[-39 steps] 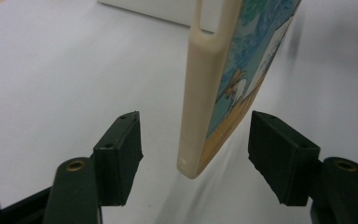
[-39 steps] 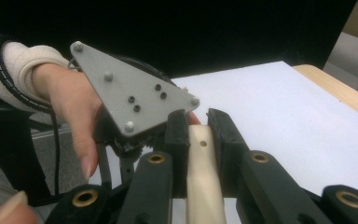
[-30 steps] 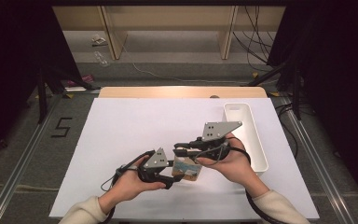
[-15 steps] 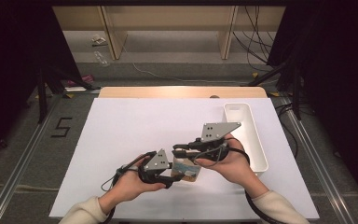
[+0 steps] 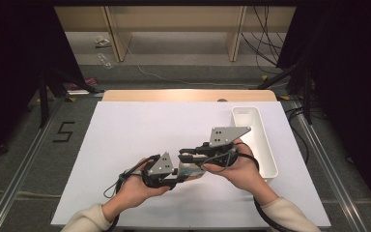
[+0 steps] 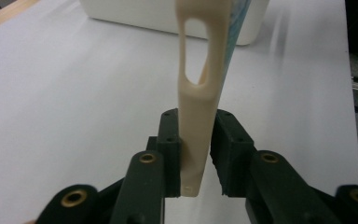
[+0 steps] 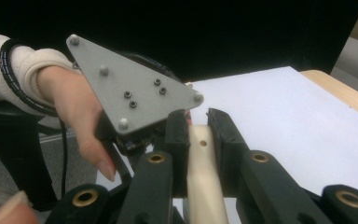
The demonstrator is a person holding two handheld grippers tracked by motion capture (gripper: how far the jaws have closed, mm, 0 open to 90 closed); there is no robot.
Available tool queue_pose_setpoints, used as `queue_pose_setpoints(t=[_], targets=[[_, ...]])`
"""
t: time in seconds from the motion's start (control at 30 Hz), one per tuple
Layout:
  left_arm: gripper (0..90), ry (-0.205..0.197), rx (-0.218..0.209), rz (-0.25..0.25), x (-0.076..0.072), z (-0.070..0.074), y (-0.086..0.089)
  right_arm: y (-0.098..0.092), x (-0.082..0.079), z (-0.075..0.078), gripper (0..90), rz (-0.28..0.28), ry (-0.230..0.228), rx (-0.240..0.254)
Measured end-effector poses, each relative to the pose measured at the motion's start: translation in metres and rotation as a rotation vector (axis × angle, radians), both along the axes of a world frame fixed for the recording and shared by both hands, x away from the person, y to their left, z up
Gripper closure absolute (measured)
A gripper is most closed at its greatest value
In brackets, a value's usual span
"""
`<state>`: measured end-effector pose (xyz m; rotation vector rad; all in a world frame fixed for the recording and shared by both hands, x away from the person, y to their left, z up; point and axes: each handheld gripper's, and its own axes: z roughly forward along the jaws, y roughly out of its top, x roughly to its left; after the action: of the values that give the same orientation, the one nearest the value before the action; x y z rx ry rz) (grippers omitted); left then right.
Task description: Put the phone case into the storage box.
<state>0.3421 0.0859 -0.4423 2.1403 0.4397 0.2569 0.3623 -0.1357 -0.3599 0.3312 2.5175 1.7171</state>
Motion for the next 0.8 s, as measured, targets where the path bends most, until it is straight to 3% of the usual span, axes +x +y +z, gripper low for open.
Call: queue_pose_setpoints(t=[0.13,0.8], targets=[[78.6,0.010,0.002,0.008,-0.0001,0.0018,0.0009,-0.0004,-0.0002,0.0004,79.5,0.000,0.005,0.010],[79.1,0.022,0.004,0.016,0.0009,0.0031,0.0018,-0.0006,0.0007,-0.0005,78.9,-0.001,0.004,0.022]])
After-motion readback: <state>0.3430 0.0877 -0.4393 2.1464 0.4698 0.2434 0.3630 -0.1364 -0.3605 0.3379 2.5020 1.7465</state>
